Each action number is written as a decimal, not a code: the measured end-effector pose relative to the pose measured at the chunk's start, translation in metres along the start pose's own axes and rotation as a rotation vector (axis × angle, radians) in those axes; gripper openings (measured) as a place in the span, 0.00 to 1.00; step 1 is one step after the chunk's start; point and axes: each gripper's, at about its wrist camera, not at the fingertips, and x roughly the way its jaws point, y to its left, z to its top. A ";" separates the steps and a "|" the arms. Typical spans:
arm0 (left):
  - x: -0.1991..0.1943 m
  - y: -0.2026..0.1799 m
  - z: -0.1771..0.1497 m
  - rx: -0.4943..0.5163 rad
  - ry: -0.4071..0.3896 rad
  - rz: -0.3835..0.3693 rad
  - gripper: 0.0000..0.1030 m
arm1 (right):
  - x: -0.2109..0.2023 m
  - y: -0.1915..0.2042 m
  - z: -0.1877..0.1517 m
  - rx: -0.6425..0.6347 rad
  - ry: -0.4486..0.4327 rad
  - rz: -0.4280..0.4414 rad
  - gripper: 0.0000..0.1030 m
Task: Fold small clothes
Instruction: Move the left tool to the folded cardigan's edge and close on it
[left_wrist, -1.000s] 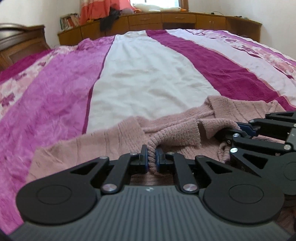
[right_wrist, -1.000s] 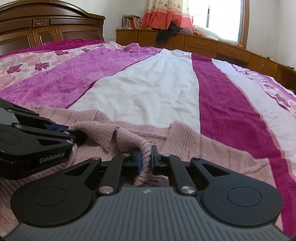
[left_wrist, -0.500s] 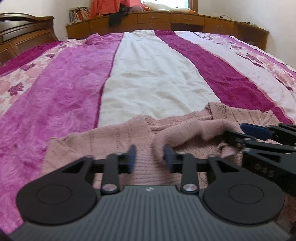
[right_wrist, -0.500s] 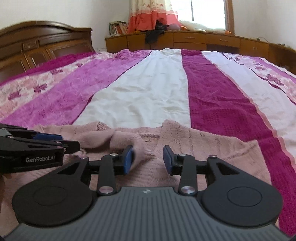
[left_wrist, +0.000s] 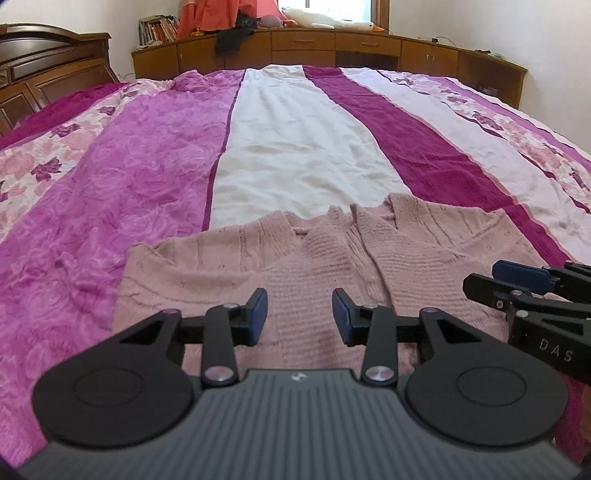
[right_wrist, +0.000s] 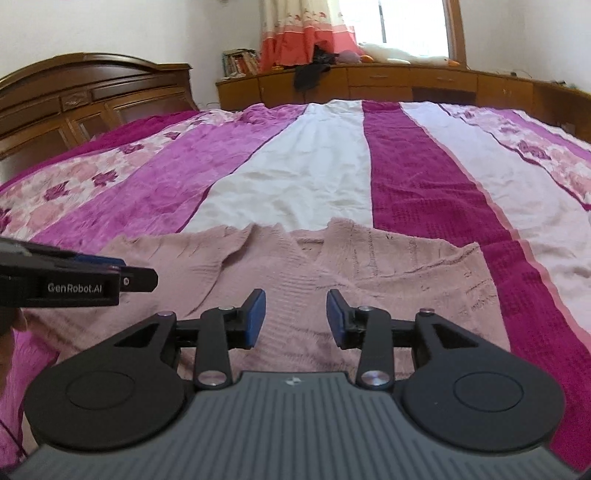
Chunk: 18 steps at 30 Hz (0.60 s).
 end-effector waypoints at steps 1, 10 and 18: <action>-0.004 0.000 -0.002 0.004 0.000 -0.001 0.39 | -0.003 0.002 -0.002 -0.010 -0.002 0.001 0.43; -0.029 -0.003 -0.027 0.050 0.009 -0.019 0.40 | -0.017 0.020 -0.024 -0.109 0.019 0.025 0.53; -0.035 -0.008 -0.043 0.110 0.019 -0.036 0.40 | -0.018 0.028 -0.030 -0.137 0.037 0.020 0.54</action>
